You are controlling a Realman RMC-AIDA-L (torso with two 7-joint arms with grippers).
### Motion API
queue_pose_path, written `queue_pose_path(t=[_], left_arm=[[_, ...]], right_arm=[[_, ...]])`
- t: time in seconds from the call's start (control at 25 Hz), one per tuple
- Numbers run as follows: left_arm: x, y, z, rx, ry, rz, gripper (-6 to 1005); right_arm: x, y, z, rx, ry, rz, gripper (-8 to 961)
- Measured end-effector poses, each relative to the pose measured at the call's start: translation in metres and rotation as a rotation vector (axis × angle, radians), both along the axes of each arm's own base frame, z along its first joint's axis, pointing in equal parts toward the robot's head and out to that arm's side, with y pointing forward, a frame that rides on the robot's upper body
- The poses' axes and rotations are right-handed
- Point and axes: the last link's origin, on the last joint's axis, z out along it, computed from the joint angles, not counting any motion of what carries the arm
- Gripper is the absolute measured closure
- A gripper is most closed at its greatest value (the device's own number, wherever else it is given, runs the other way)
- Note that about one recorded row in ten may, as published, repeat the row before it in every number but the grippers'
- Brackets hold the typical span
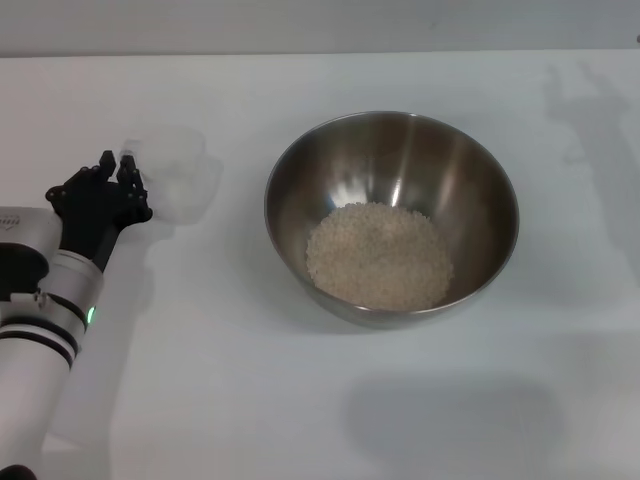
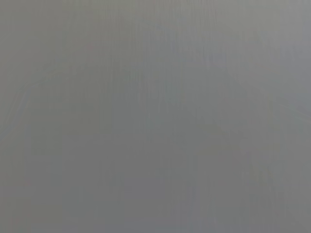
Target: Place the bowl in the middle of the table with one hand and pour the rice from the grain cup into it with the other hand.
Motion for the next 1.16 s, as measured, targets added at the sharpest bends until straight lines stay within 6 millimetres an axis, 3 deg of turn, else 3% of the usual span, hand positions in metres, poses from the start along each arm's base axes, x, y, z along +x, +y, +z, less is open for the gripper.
queue_pose_path(t=[0.16, 0.36, 0.48, 0.8, 1.0, 1.16], left_arm=[[-0.003, -0.003, 0.000, -0.008, -0.018, 0.006, 907], [-0.010, -0.013, 0.000, -0.008, -0.020, 0.014, 690], [-0.015, -0.020, 0.003, 0.013, -0.026, 0.028, 456], [-0.022, -0.054, 0.019, 0.130, -0.077, -0.028, 379], [-0.013, -0.075, 0.038, 0.235, -0.092, -0.195, 379], [-0.010, -0.078, 0.044, 0.264, -0.079, -0.238, 379]], right_arm=[[0.000, 0.000, 0.000, 0.000, -0.001, 0.000, 531], [-0.001, 0.001, 0.000, 0.001, -0.002, 0.003, 531], [-0.001, 0.002, 0.000, 0.001, -0.003, 0.003, 531], [0.007, -0.002, 0.002, 0.018, 0.018, -0.034, 531], [0.022, -0.012, -0.009, -0.020, 0.021, -0.099, 531], [0.030, -0.017, -0.015, -0.050, 0.011, -0.131, 531]])
